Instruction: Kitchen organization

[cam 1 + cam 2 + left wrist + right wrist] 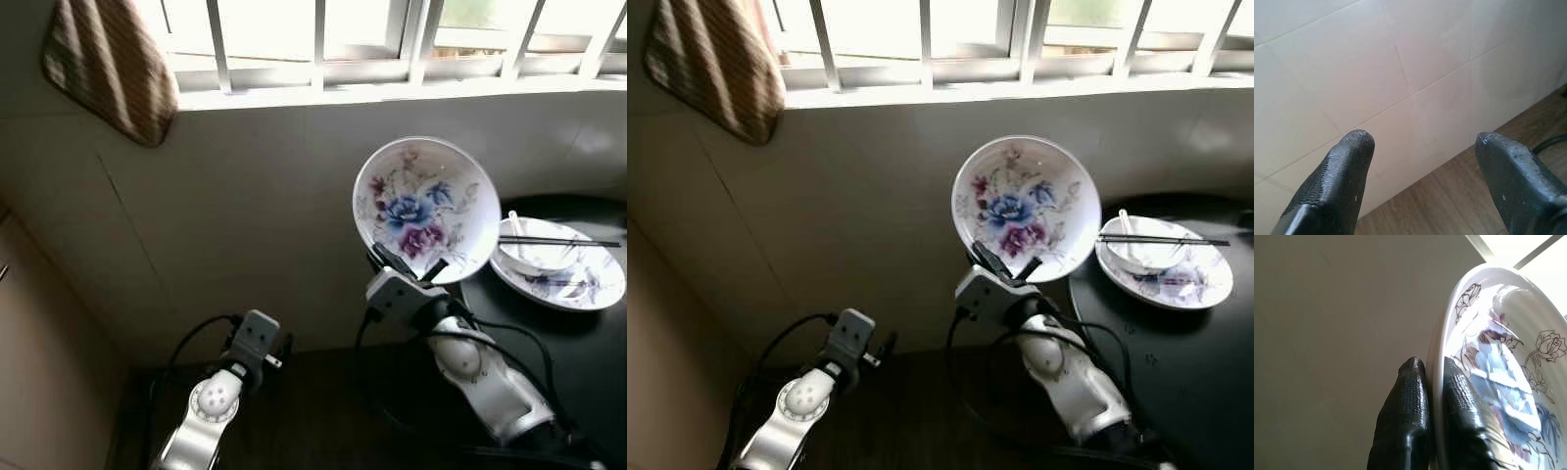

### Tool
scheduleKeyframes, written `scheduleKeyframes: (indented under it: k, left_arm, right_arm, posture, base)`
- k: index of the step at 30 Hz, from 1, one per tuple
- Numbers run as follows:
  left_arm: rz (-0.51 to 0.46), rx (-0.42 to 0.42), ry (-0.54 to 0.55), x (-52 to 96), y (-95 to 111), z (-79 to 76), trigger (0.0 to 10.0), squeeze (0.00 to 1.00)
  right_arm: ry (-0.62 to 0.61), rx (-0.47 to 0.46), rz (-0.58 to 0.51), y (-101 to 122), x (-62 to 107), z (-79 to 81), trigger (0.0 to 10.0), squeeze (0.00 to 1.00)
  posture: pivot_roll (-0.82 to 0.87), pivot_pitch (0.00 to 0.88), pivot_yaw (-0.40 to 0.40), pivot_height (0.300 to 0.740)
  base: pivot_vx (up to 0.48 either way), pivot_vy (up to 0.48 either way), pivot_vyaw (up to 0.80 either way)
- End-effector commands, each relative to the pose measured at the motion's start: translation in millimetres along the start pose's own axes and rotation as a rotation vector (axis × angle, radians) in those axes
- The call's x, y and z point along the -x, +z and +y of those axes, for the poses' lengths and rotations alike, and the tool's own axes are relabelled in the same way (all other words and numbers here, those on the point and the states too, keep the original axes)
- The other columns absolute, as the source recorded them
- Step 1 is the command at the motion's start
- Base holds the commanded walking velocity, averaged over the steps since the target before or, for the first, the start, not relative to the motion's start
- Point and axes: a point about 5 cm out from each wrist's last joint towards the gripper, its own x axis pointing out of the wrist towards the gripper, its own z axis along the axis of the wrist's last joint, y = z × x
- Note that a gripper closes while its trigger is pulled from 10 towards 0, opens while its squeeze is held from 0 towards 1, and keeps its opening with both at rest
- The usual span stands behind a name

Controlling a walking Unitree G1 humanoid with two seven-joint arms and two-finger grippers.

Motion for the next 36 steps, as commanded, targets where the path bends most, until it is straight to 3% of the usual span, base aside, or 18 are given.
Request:
scheduleKeyframes:
  k: [1,5,12,20,36]
  left_arm:
    - [-0.009,0.005,-0.016,-0.5,1,-4.2,10.0,0.00]
    - [-0.008,0.008,-0.016,-0.6,1,-4.1,10.0,0.00]
    - [-0.011,0.014,-0.015,-0.5,0,-3.8,10.0,0.00]
    - [-0.012,0.013,-0.009,-0.1,0,-3.0,10.0,0.00]
    - [-0.023,0.001,0.015,-0.6,1,0.1,10.0,0.00]
  right_arm:
    - [0.029,0.001,-0.029,4,0.0,7.5,0.0,0.00]
    - [0.114,-0.093,-0.039,7,3.8,28.4,0.0,0.00]
    - [0.192,-0.122,-0.017,4,9.0,47.7,0.0,0.00]
    - [0.261,-0.211,0.131,-23,24.3,75.0,0.0,0.00]
    - [0.218,-0.196,0.136,-26,17.0,72.9,0.0,0.00]
  posture:
    - [-0.03,0.000,-0.017,0.740]
    - [-0.03,0.000,-0.018,0.740]
    - [-0.02,0.000,-0.019,0.740]
    - [-0.02,0.000,-0.020,0.740]
    - [-0.02,0.000,-0.016,0.740]
  base:
    - [0.000,0.000,0.80]
    - [0.000,0.000,0.80]
    - [0.000,0.000,0.80]
    - [0.000,0.000,0.80]
    - [0.000,0.000,0.80]
